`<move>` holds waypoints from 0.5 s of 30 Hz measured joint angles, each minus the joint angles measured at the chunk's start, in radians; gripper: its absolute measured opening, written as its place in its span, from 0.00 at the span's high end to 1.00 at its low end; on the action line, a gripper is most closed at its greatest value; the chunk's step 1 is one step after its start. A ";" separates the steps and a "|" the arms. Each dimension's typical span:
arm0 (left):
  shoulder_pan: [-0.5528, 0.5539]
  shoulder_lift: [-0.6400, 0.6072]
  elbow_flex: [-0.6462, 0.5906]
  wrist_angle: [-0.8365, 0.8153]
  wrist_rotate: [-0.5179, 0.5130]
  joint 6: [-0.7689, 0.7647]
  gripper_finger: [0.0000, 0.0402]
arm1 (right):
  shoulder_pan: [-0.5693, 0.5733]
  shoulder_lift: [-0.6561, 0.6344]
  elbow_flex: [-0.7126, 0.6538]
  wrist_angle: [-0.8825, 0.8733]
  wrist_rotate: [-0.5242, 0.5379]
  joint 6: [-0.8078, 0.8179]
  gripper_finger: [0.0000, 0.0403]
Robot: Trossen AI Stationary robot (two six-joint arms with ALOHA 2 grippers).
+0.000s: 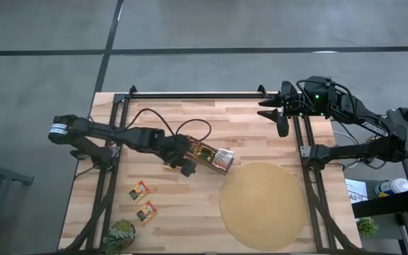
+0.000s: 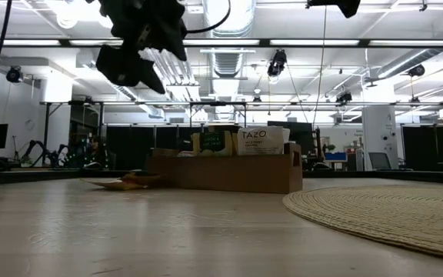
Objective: Pick & Place Tea
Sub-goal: Put the orange tea bag into the left section of the wooden organizer
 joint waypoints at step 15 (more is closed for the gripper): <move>0.000 0.129 0.291 -0.459 -0.143 0.061 0.37 | 0.000 0.000 0.000 0.001 0.001 0.055 0.58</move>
